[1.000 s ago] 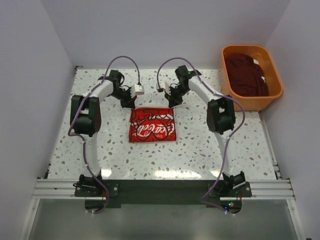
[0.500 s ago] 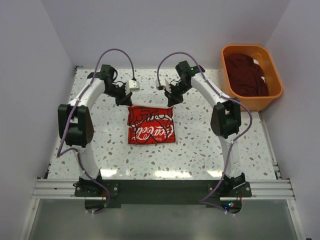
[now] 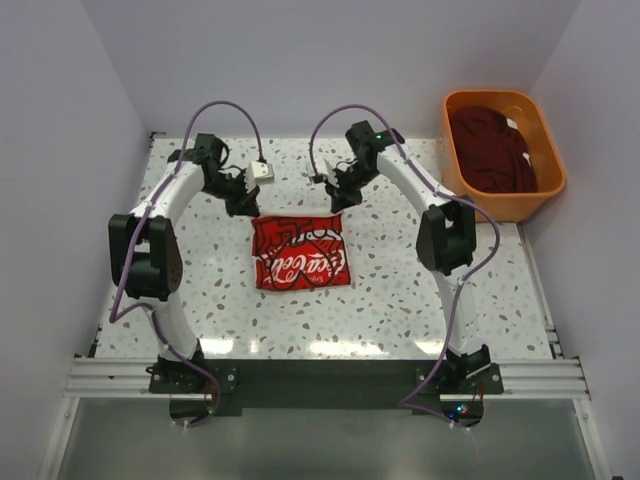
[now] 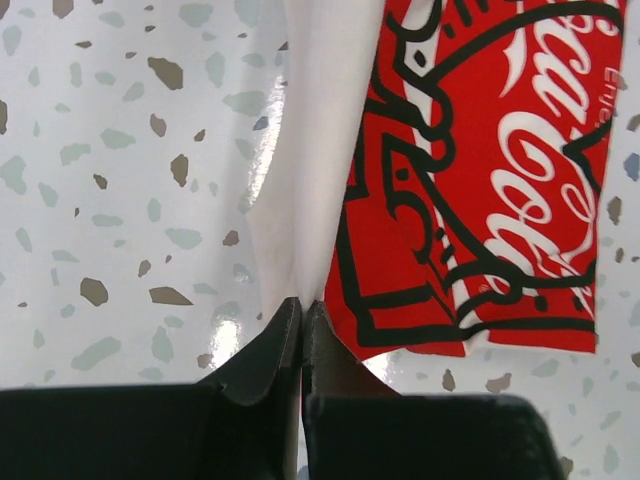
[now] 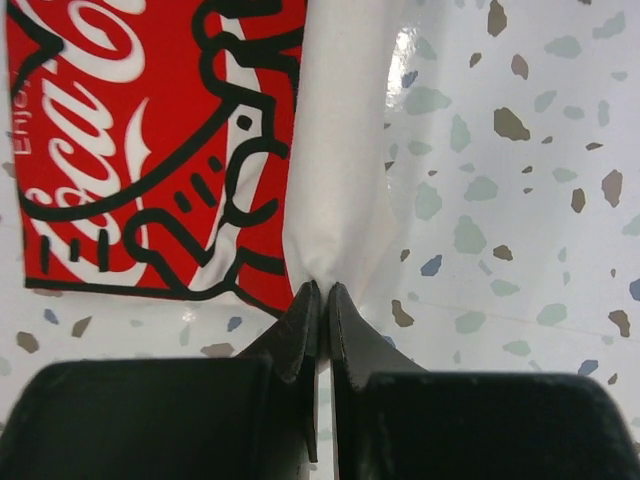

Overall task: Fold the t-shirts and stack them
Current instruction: Fold the tshirt

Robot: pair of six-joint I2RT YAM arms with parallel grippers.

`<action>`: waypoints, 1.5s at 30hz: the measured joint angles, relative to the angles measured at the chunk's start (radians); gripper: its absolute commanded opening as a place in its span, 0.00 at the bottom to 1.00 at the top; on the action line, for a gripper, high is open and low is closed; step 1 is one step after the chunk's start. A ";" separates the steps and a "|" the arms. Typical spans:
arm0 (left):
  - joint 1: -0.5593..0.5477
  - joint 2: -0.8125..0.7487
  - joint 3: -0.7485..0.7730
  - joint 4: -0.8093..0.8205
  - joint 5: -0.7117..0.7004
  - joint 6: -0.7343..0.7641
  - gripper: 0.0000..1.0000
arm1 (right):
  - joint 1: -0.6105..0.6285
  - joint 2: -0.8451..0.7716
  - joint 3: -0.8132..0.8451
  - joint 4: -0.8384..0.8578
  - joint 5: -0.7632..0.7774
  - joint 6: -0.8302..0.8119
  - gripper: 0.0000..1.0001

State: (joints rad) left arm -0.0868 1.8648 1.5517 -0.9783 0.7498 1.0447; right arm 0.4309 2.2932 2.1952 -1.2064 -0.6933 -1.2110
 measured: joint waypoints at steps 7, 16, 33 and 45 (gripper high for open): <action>0.012 0.167 0.020 0.145 -0.046 -0.104 0.00 | 0.002 0.104 0.001 0.157 0.080 0.048 0.00; 0.012 0.320 0.095 0.243 -0.108 -0.218 0.03 | 0.006 0.139 -0.047 0.359 0.192 0.166 0.00; 0.130 0.190 0.095 0.464 -0.051 -0.619 0.59 | -0.033 0.020 -0.095 0.555 0.283 0.613 0.70; 0.003 -0.043 -0.370 0.736 0.227 -1.101 0.55 | -0.038 -0.101 -0.170 0.444 -0.075 0.876 0.45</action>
State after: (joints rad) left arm -0.0837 1.8217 1.1812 -0.2420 0.9764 -0.0563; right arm 0.3931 2.1921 2.0251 -0.7624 -0.7681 -0.3347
